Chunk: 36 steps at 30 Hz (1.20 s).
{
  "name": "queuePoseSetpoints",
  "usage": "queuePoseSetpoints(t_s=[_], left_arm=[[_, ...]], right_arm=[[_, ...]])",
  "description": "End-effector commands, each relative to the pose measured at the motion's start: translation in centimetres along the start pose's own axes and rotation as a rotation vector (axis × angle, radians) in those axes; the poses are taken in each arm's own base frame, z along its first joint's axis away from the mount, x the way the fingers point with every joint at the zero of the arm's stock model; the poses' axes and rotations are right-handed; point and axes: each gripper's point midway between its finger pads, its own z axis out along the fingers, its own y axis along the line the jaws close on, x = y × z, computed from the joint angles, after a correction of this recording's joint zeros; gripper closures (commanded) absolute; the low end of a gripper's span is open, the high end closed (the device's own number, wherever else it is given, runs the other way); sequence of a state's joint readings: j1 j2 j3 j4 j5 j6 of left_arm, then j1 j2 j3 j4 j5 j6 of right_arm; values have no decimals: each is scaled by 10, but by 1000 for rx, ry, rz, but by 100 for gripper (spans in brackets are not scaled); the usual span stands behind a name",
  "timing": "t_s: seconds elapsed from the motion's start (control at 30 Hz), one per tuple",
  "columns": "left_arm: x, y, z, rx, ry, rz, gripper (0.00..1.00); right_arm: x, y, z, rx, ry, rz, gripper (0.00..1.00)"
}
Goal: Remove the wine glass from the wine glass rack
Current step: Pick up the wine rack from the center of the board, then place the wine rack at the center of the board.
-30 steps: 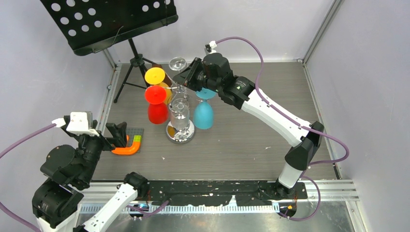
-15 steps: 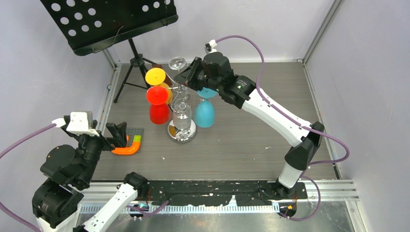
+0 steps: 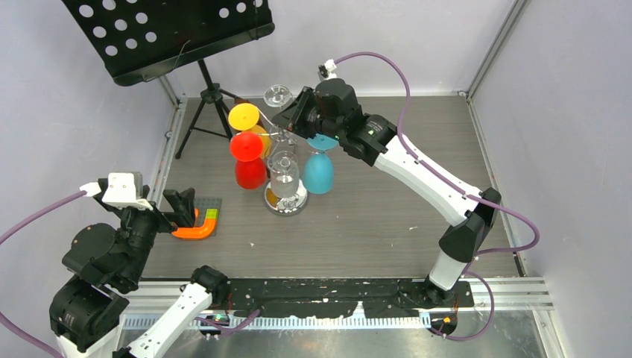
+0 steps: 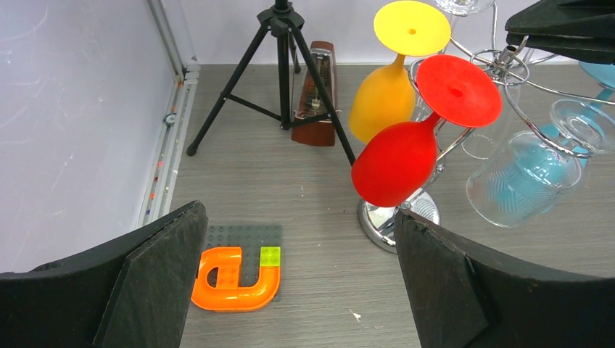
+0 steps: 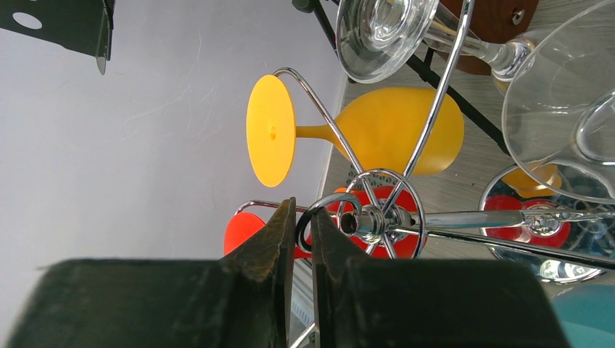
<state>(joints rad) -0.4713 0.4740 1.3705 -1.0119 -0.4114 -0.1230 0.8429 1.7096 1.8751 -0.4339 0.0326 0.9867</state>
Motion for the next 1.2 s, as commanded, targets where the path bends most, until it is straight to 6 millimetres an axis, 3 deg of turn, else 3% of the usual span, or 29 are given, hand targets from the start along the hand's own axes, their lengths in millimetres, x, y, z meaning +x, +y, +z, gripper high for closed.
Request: queuePoseSetpoints(t_s=[0.0, 0.67, 1.17], left_arm=[[-7, 2, 0, -14, -20, -8, 1], [-10, -4, 1, 9, -25, -38, 1], [-11, -11, 6, 31, -19, -59, 2]], right_arm=[[-119, 169, -147, -566, -377, 47, 94], [-135, 155, -196, -544, -455, 20, 94], [-137, 118, -226, -470, -492, 3, 94]])
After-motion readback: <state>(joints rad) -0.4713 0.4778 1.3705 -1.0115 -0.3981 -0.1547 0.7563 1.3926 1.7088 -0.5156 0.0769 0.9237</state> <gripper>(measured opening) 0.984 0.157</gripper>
